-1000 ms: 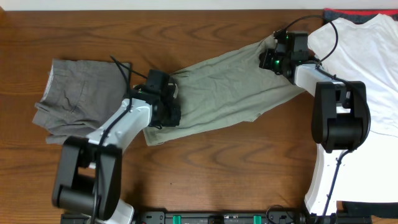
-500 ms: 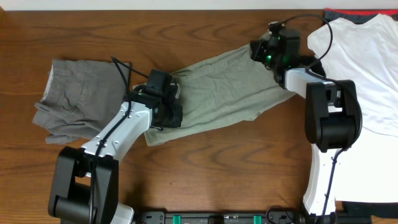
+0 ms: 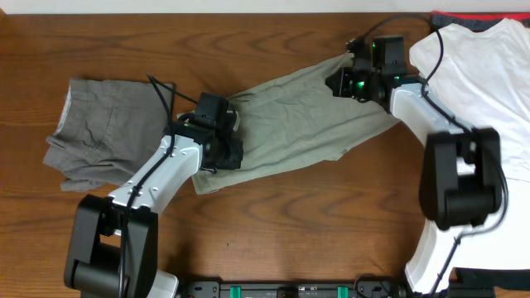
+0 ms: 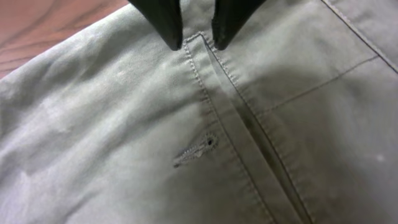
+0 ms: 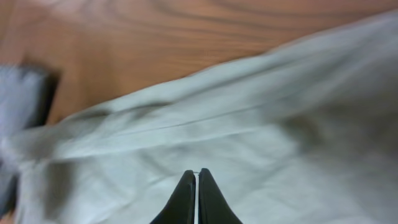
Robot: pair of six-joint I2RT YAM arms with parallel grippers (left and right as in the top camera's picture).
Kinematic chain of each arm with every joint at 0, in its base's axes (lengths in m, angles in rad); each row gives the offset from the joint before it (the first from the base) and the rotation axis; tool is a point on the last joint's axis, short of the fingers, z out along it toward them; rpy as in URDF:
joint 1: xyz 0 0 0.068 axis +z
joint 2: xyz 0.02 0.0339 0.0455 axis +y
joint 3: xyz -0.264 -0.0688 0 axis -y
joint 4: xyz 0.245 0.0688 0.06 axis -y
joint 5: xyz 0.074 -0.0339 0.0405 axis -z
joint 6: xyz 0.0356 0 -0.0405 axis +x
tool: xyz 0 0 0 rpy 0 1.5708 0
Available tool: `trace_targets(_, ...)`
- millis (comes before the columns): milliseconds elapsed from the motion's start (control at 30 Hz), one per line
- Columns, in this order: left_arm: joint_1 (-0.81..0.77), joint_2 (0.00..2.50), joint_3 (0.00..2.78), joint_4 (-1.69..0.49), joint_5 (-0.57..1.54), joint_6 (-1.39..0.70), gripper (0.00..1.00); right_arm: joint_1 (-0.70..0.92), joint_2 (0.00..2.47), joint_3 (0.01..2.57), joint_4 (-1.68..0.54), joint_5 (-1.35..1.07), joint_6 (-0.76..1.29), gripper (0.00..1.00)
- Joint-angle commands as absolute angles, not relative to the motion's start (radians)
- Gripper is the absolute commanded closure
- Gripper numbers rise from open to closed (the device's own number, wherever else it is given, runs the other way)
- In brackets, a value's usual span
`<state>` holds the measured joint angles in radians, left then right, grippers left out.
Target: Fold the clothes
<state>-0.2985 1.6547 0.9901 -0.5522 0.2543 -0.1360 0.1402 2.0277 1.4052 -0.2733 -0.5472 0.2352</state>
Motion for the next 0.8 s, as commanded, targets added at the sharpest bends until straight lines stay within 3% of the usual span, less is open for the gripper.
trace_targets(0, -0.3, 1.649, 0.992, -0.536, 0.242, -0.143, 0.87, 0.209, 1.999, 1.412, -0.338, -0.525, 0.142, 0.97)
trace_targets(167, -0.3, 1.65, 0.987, -0.498, 0.243, -0.143, 0.94, 0.272, 2.065, 1.411, -0.36, -0.499, 0.181, 0.98)
trace_targets(367, -0.319, 1.654, 0.983, -0.479, 0.243, -0.144, 0.94, 0.296, 2.107, 1.411, -0.377, -0.485, 0.209, 0.99)
trace_targets(767, -0.411, 1.782, 0.983, -0.323, 0.243, -0.224, 0.94, 0.3, 2.221, 1.411, -0.101, -0.43, 0.338, 0.95)
